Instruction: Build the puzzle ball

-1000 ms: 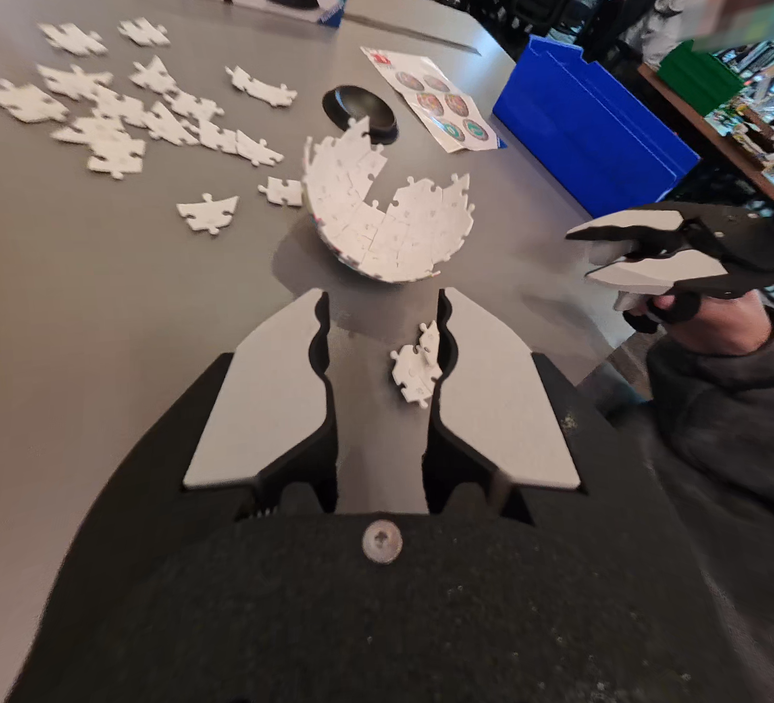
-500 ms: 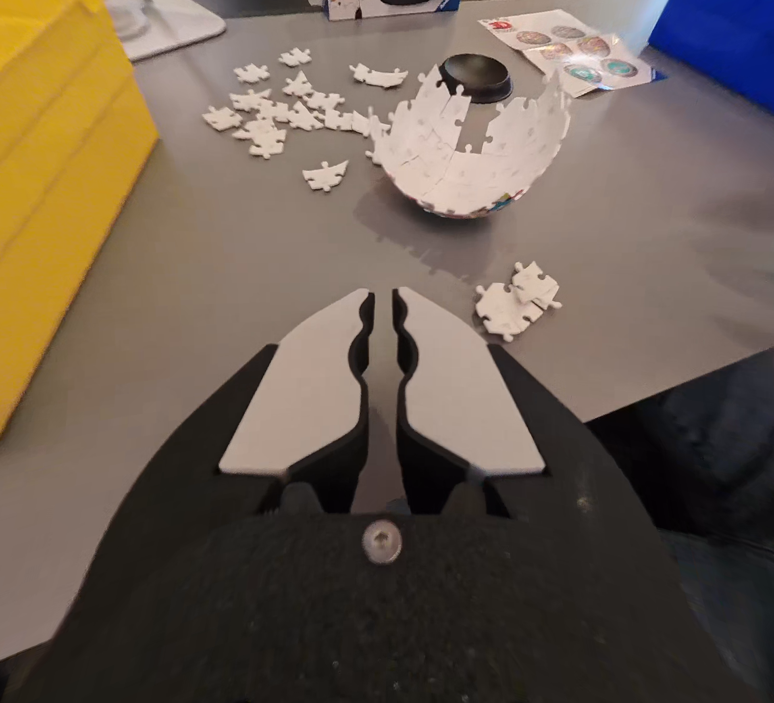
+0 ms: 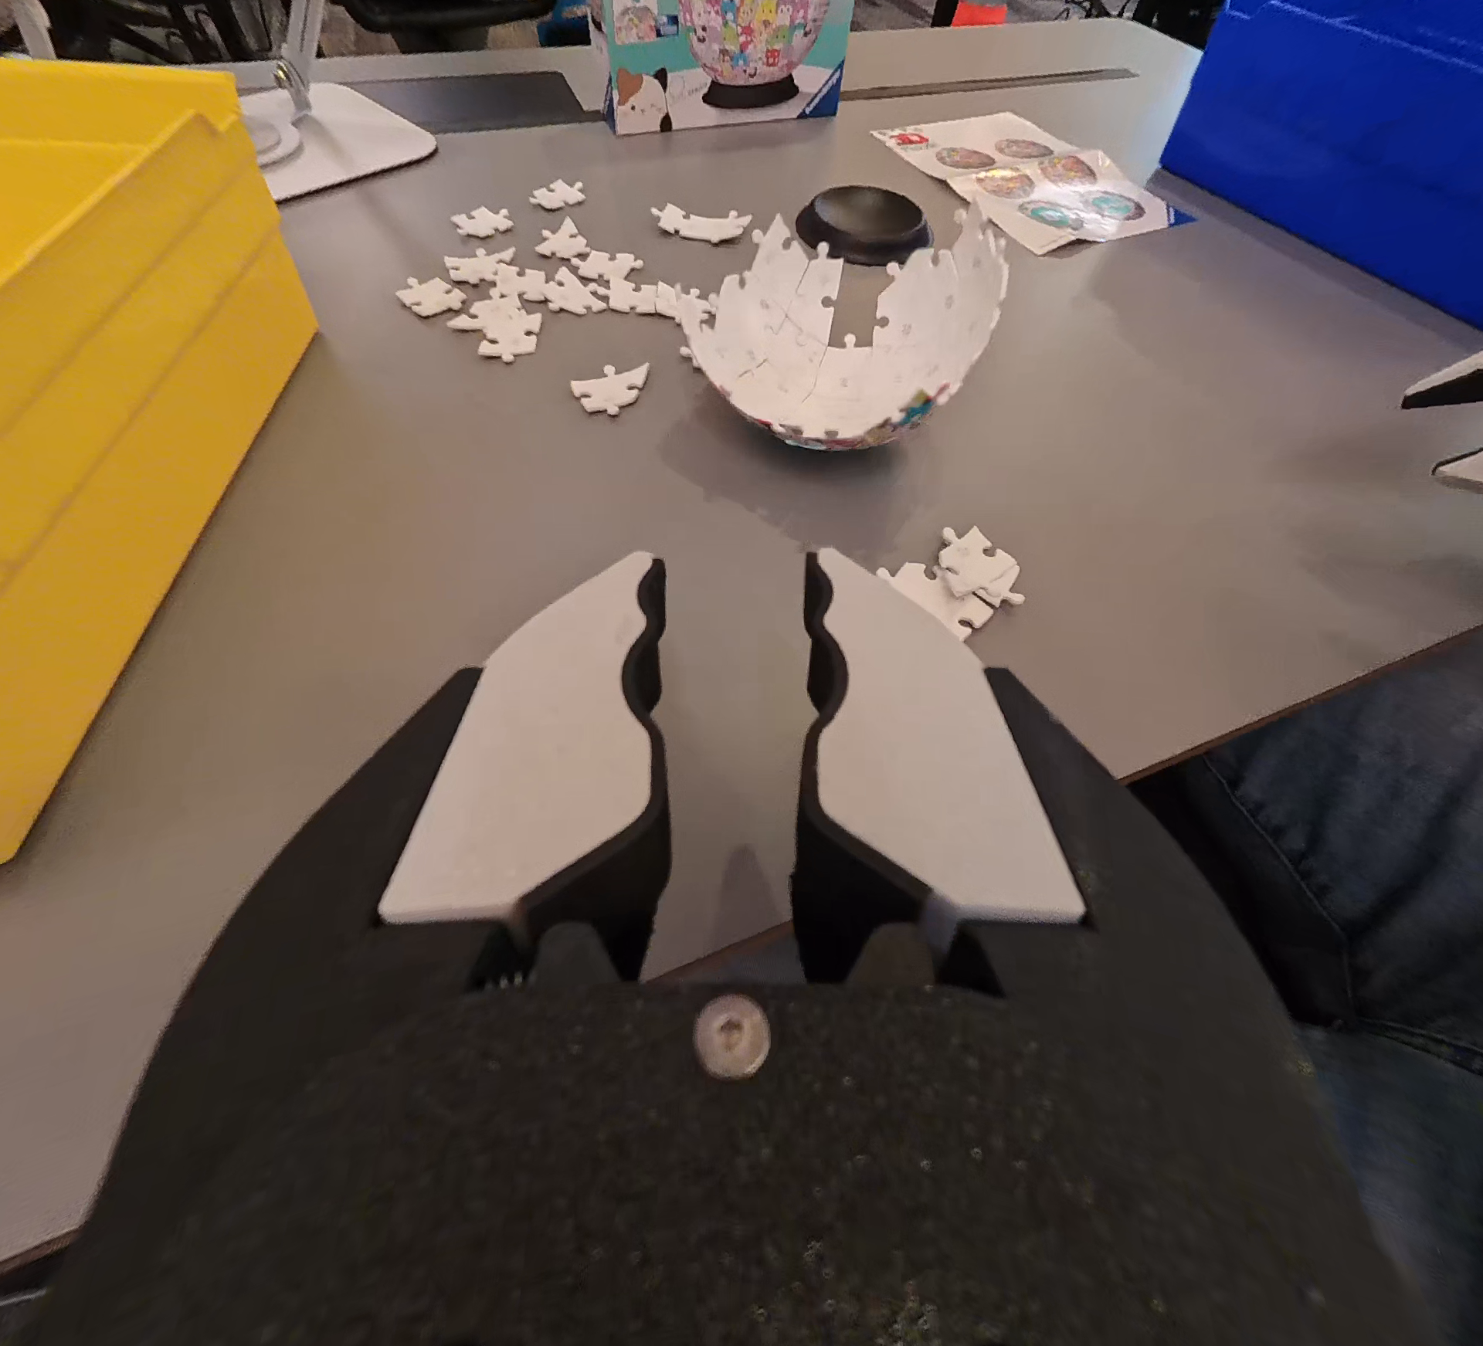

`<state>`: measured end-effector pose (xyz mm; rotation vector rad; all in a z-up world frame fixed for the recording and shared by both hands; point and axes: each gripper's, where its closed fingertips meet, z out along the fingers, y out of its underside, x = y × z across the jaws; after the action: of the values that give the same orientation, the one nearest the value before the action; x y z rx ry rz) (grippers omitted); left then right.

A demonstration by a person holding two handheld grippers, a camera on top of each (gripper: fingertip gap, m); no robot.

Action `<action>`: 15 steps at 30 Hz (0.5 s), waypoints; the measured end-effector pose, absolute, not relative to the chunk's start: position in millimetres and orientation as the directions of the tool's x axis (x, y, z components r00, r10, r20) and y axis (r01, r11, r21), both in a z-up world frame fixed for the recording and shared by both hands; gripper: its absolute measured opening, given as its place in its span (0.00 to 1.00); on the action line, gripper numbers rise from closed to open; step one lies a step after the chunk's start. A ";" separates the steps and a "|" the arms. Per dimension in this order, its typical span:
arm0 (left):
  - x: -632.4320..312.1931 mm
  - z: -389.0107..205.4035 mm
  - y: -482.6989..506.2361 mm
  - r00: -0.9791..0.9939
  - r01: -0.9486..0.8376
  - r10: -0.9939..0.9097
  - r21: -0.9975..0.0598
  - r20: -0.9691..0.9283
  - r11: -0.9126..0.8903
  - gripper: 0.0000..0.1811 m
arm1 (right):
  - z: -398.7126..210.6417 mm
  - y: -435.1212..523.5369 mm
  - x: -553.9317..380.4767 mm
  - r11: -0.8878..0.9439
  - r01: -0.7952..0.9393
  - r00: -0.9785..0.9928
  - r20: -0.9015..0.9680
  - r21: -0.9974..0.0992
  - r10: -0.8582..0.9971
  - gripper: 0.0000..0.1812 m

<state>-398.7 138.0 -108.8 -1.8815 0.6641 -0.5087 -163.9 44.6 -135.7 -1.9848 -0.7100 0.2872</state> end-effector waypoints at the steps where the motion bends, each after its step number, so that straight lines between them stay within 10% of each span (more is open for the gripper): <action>1: -398.1 -111.0 138.4 0.757 -0.220 -0.651 -0.921 0.047 -0.322 0.18 | -136.6 45.5 -162.5 -0.367 0.354 0.805 0.080 -0.860 0.588 0.18; 15: -396.1 -133.7 144.6 0.780 -0.272 -0.624 -0.869 0.053 -0.414 0.25 | -146.9 50.7 -160.8 -0.394 0.378 0.795 0.076 -0.838 0.602 0.18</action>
<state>-396.1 144.6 -133.7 -2.0106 0.6702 -0.4621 -160.8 50.7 -146.9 -2.0297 -0.7285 0.2958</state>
